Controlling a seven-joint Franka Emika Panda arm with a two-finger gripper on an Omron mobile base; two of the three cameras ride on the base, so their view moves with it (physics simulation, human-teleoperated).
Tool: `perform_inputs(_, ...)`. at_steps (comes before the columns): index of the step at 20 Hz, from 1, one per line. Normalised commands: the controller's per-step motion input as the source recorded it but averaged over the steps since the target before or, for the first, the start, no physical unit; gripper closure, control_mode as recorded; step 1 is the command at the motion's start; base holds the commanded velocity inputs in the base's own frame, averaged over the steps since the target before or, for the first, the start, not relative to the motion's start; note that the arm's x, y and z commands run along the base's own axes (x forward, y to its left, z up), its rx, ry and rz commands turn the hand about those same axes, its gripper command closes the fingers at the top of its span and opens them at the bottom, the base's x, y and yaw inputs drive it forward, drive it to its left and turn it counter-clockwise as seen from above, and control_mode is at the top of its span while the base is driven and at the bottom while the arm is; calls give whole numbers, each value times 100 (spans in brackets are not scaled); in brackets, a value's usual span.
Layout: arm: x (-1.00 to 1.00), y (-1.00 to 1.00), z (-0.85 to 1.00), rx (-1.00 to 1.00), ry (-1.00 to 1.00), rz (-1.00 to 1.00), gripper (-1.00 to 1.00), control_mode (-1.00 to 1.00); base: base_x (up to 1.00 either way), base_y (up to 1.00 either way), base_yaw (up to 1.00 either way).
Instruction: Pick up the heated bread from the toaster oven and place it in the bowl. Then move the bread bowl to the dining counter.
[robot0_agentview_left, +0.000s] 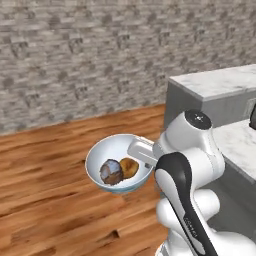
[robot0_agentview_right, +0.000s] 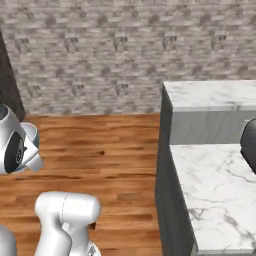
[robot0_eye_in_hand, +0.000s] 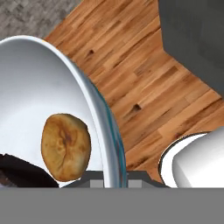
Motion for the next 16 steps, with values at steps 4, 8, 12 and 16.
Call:
perform_inputs(4,0,0,0,0,0,0,100,100,99,69,-65)
perform_inputs(8,0,0,0,0,0,0,100,100,100,74,-60)
perform_inputs(12,0,0,0,0,0,0,100,100,100,86,-58)
perform_inputs(16,0,0,0,0,0,0,100,100,100,96,-59)
